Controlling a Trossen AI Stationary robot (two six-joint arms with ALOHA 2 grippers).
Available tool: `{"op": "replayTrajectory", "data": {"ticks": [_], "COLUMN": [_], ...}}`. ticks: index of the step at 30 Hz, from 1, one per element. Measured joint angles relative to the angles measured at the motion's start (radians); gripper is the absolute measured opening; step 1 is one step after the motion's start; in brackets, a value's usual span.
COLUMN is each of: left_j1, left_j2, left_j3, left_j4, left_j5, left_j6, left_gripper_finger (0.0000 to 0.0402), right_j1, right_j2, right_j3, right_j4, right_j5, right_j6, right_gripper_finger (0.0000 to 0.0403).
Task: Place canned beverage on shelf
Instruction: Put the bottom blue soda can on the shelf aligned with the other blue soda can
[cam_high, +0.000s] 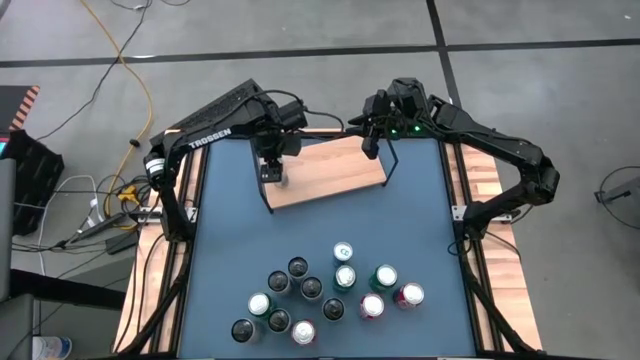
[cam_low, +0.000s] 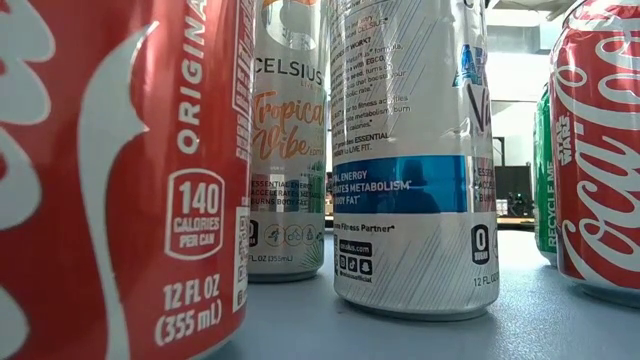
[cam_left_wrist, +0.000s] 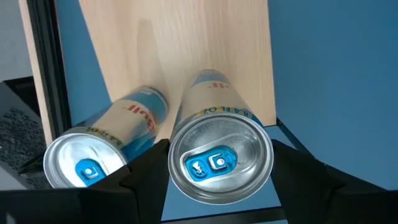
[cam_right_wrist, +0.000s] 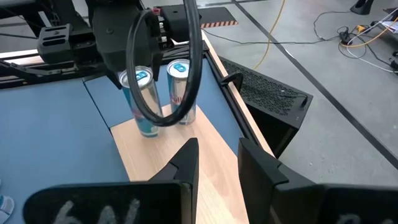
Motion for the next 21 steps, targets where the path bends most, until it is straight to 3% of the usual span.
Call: {"op": "replayTrajectory", "data": {"ticks": [21], "left_j1": [0.007], "left_j2": [0.0], "left_j3": [0.0], "left_j4": [0.014], "left_j5": [-0.039], "left_j6": [0.018], "left_gripper_finger": [0.0224], "right_j1": [0.0], "right_j2": [0.0], "right_j3": [0.0], "right_j4": [-0.005], "right_j5": [0.0], "right_j6": [0.004], "right_gripper_finger": [0.0095]}}
